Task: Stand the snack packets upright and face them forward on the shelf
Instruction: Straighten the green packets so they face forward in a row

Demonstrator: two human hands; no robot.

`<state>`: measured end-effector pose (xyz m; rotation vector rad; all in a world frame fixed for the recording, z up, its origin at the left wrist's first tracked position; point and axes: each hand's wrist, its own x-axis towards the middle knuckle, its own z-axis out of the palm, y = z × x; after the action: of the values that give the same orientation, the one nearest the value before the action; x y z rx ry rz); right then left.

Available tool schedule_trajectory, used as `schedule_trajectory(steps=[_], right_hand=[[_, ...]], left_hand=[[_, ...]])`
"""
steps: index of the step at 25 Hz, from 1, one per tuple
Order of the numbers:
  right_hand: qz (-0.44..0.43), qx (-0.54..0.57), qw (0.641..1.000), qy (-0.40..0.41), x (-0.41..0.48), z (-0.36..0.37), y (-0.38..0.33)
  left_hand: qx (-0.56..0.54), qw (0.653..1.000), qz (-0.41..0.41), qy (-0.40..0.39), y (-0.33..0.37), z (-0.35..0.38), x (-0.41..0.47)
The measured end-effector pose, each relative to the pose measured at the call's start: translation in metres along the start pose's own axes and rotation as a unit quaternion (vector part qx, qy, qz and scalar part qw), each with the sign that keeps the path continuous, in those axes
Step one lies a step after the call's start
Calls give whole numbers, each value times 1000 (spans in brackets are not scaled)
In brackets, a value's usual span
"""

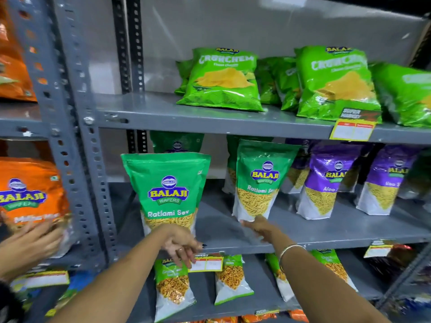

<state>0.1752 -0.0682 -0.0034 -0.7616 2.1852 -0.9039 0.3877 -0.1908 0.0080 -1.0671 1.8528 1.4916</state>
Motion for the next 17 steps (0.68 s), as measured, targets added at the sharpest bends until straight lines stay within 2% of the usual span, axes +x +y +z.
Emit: schedule_trajectory(steps=[2, 4, 6, 8, 13, 17], right_hand=[[-19, 52, 998, 37, 17, -35, 22], [-12, 97, 994, 48, 36, -61, 37], [-44, 143, 988, 45, 61, -81, 46], [-77, 155, 985, 8, 94, -97, 55], [-183, 204, 949, -157, 135, -99, 59], [-193, 243, 936, -164, 137, -94, 65]], left_hand=[[-69, 991, 84, 77, 31, 15, 24], [-139, 964, 148, 173, 58, 23, 53], [-173, 929, 175, 276, 88, 28, 76], [-165, 909, 179, 339, 117, 38, 97], [-194, 885, 167, 390, 166, 48, 129], [-206, 863, 166, 431, 162, 58, 131]])
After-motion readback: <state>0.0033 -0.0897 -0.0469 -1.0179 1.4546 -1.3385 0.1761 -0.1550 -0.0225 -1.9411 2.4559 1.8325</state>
